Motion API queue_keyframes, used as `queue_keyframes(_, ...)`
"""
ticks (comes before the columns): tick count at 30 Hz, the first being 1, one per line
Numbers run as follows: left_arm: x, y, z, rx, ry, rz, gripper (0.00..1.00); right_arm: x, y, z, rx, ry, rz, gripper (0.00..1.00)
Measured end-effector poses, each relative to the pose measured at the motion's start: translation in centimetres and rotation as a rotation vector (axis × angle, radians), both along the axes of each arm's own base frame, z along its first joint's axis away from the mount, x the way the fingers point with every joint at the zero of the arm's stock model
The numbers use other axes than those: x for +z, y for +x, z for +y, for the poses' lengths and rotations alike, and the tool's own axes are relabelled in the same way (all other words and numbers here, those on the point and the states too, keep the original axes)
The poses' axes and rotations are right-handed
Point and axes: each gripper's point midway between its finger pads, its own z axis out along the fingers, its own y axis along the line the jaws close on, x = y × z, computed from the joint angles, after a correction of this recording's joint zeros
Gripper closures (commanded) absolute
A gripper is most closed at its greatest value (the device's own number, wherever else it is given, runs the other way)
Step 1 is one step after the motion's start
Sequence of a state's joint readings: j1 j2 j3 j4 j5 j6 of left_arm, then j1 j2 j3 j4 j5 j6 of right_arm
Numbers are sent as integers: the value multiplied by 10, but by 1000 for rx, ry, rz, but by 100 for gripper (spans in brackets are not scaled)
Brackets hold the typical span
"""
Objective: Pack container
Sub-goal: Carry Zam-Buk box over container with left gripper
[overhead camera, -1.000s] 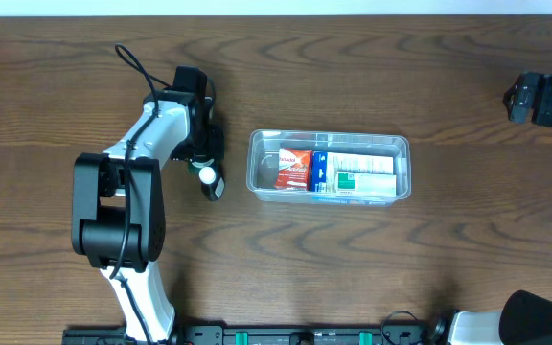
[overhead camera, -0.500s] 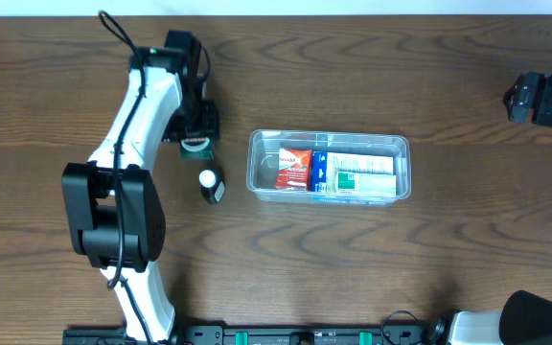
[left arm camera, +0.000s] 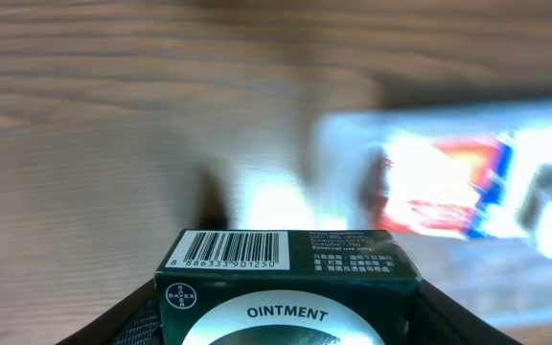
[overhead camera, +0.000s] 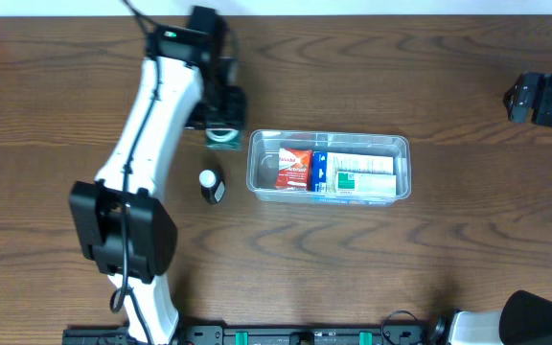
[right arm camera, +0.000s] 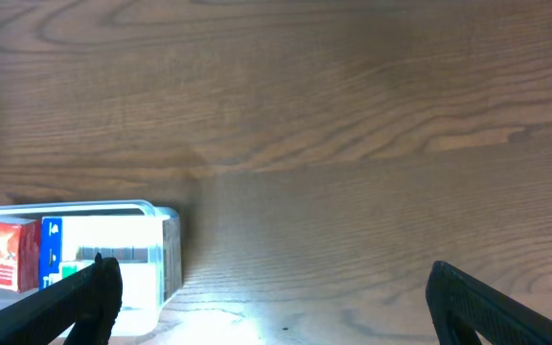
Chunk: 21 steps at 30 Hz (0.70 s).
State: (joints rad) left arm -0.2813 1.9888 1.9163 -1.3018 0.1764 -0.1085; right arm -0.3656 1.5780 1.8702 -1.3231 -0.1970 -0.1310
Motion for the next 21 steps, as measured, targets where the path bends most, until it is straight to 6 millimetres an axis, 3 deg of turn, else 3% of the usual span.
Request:
queue_keyframes(5, 4, -19, -63, -129, -26, -29, 35, 0, 0, 0, 0, 0, 0, 1)
queue_keyframes(12, 4, -39, -126, -161, -15, -98, 35, 0, 0, 0, 0, 0, 0, 1)
queue_keyframes(17, -15, -44, -148, -129, 0, -140, 35, 0, 0, 0, 0, 0, 0, 1)
queue_keyframes(21, -38, -45, -144, -94, 19, -134, 35, 0, 0, 0, 0, 0, 0, 1)
